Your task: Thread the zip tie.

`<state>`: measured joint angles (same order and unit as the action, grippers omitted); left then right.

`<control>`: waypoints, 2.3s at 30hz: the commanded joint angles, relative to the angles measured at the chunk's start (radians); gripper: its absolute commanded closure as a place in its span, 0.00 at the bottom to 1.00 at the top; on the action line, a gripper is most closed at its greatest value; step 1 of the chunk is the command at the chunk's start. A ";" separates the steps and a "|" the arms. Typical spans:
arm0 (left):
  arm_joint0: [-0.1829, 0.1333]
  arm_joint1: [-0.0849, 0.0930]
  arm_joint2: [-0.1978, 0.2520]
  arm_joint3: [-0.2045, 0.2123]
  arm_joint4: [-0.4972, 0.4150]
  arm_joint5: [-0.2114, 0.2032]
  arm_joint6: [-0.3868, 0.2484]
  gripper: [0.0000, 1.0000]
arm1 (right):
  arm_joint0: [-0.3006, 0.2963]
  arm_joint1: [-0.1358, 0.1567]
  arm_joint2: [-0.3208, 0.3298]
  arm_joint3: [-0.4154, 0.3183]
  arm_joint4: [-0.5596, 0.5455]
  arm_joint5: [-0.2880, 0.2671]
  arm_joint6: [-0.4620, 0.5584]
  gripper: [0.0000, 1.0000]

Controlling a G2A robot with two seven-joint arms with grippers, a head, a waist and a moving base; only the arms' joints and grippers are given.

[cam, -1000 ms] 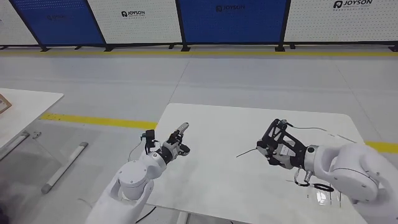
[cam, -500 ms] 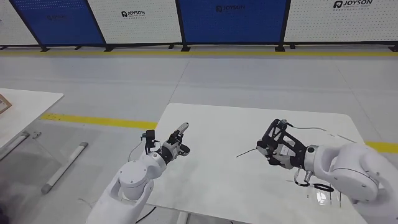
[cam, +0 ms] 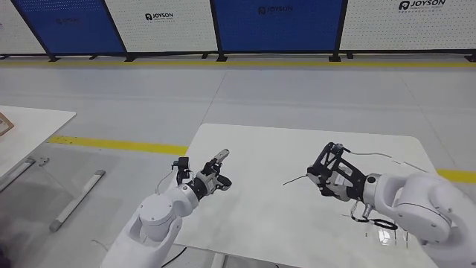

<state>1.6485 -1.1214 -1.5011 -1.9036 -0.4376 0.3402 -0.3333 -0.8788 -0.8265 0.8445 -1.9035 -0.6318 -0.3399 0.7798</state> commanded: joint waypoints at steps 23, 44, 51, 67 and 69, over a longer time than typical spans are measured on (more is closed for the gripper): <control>0.007 0.058 0.056 0.011 -0.149 0.000 -0.122 0.00 | 0.113 -0.004 -0.194 -0.048 -0.266 0.000 -0.046 1.00; -0.154 0.096 0.276 0.121 -0.349 -0.001 -0.046 0.00 | 0.284 -0.035 -0.419 -0.023 -0.371 0.000 -0.097 1.00; -0.213 0.094 0.347 0.146 -0.534 0.000 -0.012 0.00 | 0.284 -0.035 -0.419 -0.023 -0.371 0.000 -0.097 1.00; -0.286 0.102 0.436 0.200 -0.720 0.000 0.047 0.00 | 0.284 -0.035 -0.419 -0.023 -0.371 0.000 -0.097 1.00; -0.297 0.098 0.443 0.202 -0.781 0.000 0.084 0.00 | 0.284 -0.035 -0.419 -0.023 -0.371 0.000 -0.097 1.00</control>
<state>1.3585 -1.0209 -1.0625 -1.7027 -1.1759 0.3398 -0.2718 -0.5944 -0.8615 0.4258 -1.9261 -1.0032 -0.3400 0.6824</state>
